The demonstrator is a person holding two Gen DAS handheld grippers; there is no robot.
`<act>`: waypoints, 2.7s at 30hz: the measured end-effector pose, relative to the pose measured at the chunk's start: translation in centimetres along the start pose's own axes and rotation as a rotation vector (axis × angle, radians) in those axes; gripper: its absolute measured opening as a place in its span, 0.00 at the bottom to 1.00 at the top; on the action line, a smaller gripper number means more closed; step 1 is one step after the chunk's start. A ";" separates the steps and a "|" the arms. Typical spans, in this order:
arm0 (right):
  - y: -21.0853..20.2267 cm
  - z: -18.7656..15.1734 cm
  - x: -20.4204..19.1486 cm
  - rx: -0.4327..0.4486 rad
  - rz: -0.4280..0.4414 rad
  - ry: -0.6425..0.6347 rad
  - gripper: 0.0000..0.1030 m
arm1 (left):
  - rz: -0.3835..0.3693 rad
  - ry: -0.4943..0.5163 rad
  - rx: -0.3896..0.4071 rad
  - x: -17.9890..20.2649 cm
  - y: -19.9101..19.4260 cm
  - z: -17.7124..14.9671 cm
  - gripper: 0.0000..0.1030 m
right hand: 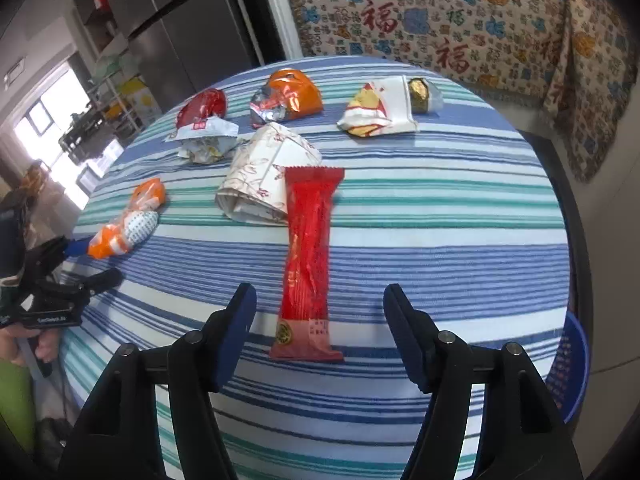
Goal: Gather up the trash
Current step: 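Lift the bread bag with the left gripper while the right gripper lifts the red wrapper toward the basket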
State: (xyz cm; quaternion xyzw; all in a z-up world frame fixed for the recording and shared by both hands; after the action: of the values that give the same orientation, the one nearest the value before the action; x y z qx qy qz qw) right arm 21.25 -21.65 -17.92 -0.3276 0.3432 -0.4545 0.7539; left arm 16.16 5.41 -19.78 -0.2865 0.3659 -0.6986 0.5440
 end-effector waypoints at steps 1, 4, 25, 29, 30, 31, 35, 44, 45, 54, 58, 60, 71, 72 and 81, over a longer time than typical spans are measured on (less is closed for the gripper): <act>0.1 0.3 -0.2 -0.004 -0.003 -0.017 0.67 | -0.016 0.012 0.005 0.4 -0.1 0.3 0.81; 1.1 1.3 -0.6 -0.020 -0.008 -0.047 0.67 | -0.037 0.024 0.013 1.0 0.0 1.8 0.81; -0.9 1.8 0.6 0.024 -0.013 0.036 0.10 | -0.069 -0.041 0.068 1.9 -0.9 3.4 0.44; -1.5 1.6 1.0 0.036 -0.010 0.050 0.10 | -0.091 -0.042 0.083 3.6 -1.6 3.8 0.44; -1.6 1.6 1.1 0.039 -0.011 0.053 0.10 | -0.096 -0.042 0.085 4.2 -1.7 3.8 0.44; -1.7 1.5 1.2 0.041 -0.012 0.055 0.10 | -0.102 -0.040 0.087 4.8 -1.7 3.9 0.44; -2.2 1.2 1.7 0.051 -0.018 0.064 0.10 | -0.124 -0.032 0.087 7.2 -1.5 4.4 0.44; -3.5 0.4 3.9 0.067 -0.042 0.103 0.10 | -0.165 0.028 0.106 12.6 -1.3 6.2 0.44; -3.6 0.2 4.0 0.068 -0.046 0.105 0.10 | -0.169 0.033 0.106 13.1 -1.3 6.4 0.44; -4.5 -0.8 5.5 0.071 -0.082 0.109 0.10 | -0.194 0.074 0.093 16.8 0.0 7.4 0.44; -4.9 -1.1 6.0 0.075 -0.100 0.106 0.10 | -0.197 0.083 0.089 17.7 0.3 7.5 0.44; -5.2 -1.2 6.2 0.078 -0.106 0.106 0.10 | -0.197 0.087 0.088 18.1 0.5 7.7 0.44; -6.6 -2.2 8.2 0.099 -0.150 0.117 0.10 | -0.195 0.109 0.084 20.3 1.0 8.3 0.44; -6.8 -2.2 8.4 0.101 -0.152 0.122 0.10 | -0.196 0.112 0.084 20.7 1.1 8.4 0.44; -9.3 -3.9 14.8 0.127 -0.210 0.251 0.10 | -0.254 0.173 0.066 25.9 1.8 9.4 0.44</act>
State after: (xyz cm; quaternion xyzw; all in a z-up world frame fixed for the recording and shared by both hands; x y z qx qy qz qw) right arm 19.04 -39.26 -15.82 -0.2542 0.3691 -0.5887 0.6727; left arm 18.33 -21.88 -15.89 -0.2511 0.3491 -0.7956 0.4268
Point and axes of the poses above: each gripper's, at about its wrist camera, not at the fingertips, and y roughly the way its jaws point, x to its right, z to its top, the point moved 4 cm from there along y, roughly the way its jaws point, and after that the axes turned 3 degrees about y, right-handed, at the moved point
